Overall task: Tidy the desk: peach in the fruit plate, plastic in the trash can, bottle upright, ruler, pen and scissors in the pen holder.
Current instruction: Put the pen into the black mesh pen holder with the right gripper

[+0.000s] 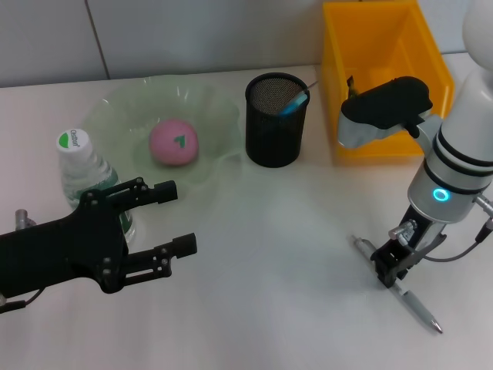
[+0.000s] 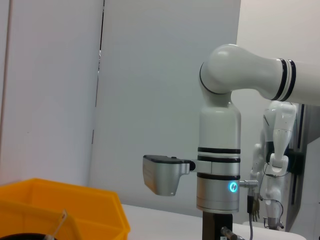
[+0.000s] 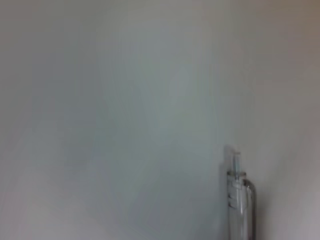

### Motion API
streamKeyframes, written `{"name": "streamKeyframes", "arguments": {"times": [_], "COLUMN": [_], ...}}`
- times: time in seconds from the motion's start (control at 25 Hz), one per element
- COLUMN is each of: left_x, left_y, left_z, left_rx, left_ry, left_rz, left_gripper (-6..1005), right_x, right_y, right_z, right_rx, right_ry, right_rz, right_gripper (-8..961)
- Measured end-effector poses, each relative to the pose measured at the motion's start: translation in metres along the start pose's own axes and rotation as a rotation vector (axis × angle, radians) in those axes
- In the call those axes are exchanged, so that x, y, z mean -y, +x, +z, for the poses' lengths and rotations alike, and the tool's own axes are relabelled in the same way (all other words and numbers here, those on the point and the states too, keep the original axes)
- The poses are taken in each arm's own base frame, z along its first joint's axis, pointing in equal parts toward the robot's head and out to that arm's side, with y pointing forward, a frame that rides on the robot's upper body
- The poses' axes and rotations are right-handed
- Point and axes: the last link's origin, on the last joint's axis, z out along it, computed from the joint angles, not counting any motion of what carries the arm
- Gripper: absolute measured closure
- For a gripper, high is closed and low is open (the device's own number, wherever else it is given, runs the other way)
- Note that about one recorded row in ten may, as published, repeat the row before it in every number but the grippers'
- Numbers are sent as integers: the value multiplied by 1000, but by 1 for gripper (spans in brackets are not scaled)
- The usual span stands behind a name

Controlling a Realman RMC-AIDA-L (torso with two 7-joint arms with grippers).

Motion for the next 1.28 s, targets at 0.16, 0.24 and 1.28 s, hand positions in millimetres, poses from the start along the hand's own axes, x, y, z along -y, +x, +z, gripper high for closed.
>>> {"name": "streamKeyframes", "arguments": {"times": [0.16, 0.24, 1.28], "left_x": [0, 0, 0], "left_y": [0, 0, 4], "left_z": [-1, -1, 0], "left_rx": [0, 1, -24], "left_ry": [2, 2, -8], "left_rz": [0, 0, 6], "left_gripper": [237, 237, 237], "right_x": [5, 7, 46], "right_y": [-7, -10, -35], "right_z": [-13, -19, -151], "right_rx": [63, 90, 1060], "right_ry": [-21, -29, -238], "right_rz": [29, 38, -138], "right_gripper": [826, 826, 827]}}
